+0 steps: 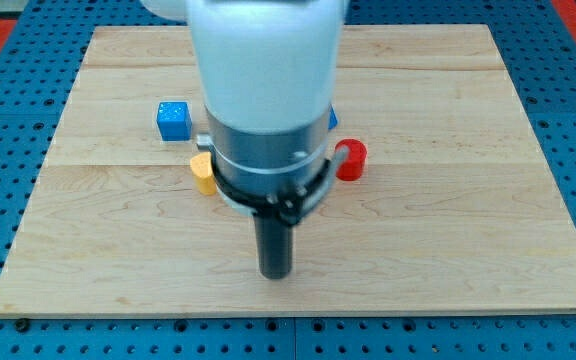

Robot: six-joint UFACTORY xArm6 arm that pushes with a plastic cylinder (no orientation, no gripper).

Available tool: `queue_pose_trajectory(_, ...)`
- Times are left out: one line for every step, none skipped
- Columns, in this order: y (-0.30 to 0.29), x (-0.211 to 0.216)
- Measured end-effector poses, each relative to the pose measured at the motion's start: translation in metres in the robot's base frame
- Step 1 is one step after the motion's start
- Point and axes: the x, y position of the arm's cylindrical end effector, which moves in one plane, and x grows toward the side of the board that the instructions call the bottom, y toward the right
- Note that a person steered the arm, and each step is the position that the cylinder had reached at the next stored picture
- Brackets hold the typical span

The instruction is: Push the red star into blue triangle

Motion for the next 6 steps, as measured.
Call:
queue_pose_trajectory(0.000,-0.048)
queue_pose_trajectory(-0.009,-0.078)
queue_pose_trajectory(0.012,-0.114)
queue_pose_trajectory(0.011,-0.149)
queue_pose_trajectory(0.071,-0.173)
queue_pose_trajectory(0.114,-0.185)
